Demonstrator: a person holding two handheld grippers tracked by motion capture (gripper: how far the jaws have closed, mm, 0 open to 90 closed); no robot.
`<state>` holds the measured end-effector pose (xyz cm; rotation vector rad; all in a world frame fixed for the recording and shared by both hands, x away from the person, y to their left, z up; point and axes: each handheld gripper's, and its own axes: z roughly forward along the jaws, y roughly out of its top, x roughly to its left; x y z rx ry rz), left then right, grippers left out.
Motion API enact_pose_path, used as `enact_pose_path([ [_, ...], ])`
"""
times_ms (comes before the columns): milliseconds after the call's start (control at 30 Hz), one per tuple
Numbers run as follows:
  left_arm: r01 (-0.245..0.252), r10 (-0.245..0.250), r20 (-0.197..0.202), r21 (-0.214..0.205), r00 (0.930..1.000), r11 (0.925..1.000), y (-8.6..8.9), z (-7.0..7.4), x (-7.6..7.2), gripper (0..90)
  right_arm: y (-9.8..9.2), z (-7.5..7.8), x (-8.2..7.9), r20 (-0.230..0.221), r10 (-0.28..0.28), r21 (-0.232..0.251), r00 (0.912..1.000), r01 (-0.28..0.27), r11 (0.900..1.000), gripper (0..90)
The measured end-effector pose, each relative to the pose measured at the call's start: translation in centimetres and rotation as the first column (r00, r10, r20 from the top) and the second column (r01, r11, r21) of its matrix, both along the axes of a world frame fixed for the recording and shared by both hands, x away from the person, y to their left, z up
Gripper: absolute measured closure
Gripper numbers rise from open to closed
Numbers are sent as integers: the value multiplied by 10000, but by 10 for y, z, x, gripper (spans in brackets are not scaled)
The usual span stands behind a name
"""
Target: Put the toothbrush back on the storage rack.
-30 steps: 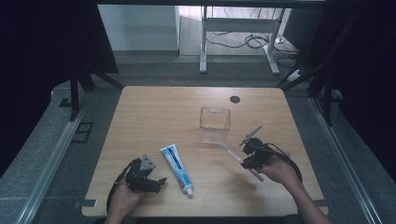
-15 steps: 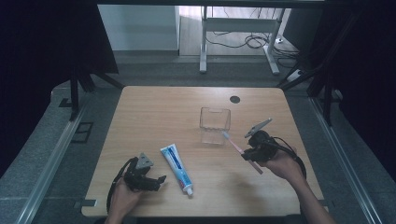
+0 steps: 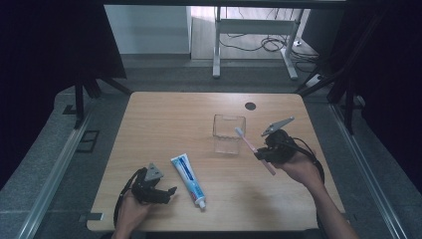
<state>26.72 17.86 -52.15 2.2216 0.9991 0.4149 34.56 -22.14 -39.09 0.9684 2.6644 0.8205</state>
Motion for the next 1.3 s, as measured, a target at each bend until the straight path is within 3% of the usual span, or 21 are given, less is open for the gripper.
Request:
enact_pose_path([
  [433, 4, -4, 190, -27, 9998, 10000, 0, 1, -1, 128, 7, 4, 17, 385, -437, 683, 9983, 410, 9968, 790],
  [1300, 36, -34, 143, -110, 9999, 9999, 0, 1, -1, 129, 33, 1, 47, 734, -854, 1685, 9936, 720, 9831, 791],
])
